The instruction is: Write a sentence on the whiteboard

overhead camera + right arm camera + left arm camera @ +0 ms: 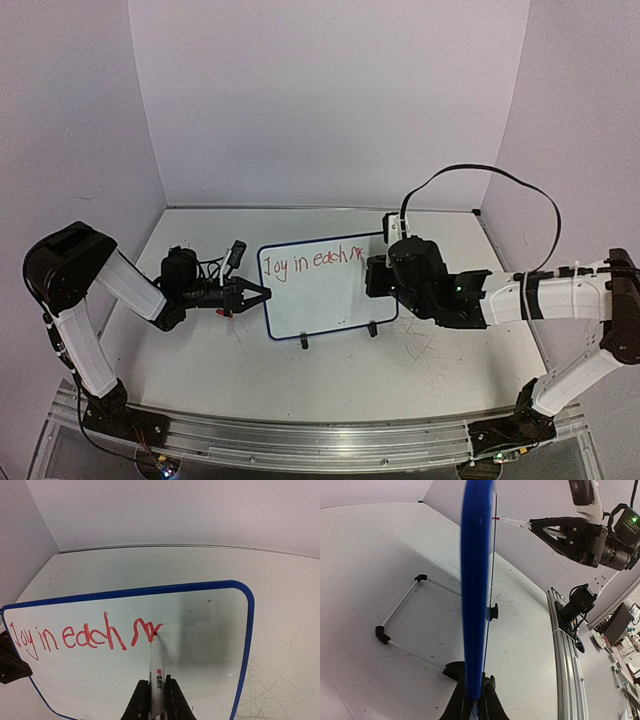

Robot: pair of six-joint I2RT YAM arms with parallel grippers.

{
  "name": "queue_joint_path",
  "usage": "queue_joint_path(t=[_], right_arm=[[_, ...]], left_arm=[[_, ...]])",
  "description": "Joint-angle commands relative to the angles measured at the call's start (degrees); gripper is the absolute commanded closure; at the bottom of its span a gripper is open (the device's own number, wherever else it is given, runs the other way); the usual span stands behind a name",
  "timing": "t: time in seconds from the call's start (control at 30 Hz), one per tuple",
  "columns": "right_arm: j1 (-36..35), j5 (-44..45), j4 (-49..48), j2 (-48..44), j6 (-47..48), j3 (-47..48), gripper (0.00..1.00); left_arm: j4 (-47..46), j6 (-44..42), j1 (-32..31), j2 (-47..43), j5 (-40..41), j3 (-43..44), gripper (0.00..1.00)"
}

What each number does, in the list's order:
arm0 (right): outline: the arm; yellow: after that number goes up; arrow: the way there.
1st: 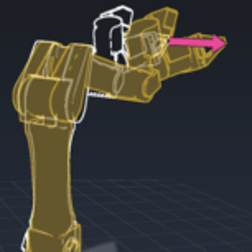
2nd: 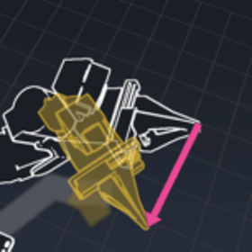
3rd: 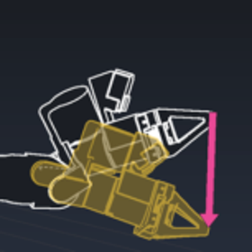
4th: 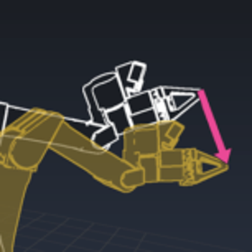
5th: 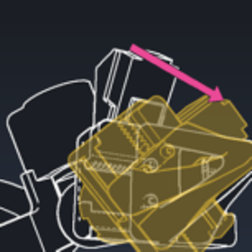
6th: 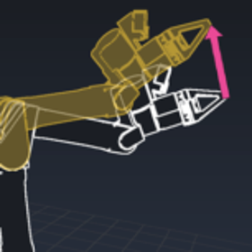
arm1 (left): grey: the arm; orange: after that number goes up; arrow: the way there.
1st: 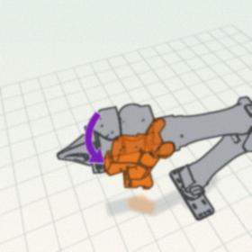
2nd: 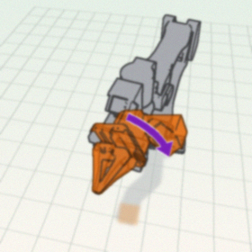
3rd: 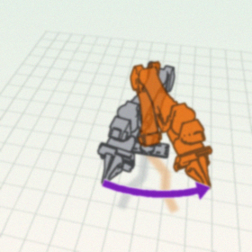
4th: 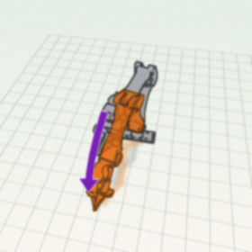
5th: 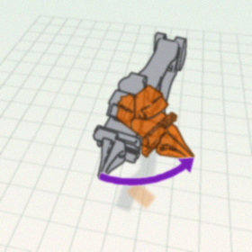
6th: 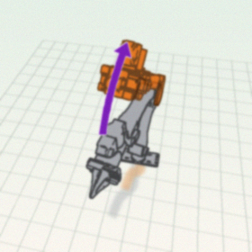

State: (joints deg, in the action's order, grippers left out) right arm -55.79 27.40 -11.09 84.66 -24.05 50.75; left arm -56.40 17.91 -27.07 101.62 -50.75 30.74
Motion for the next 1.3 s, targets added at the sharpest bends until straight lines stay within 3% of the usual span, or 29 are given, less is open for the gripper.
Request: queue_joint_path(t=[0.0,1.27], right_arm=[[-0.34,0.43,1.66,-1.23,-1.59,-0.94,1.0],[0.41,4.57,-2.87,1.58,2.88,2.6,1.0]], left_arm=[[3.78,-1.73,-0.11,-0.64,2.72,0.99,1.0],[4.17,-2.09,-0.26,-0.9,2.98,0.9,1.0]])
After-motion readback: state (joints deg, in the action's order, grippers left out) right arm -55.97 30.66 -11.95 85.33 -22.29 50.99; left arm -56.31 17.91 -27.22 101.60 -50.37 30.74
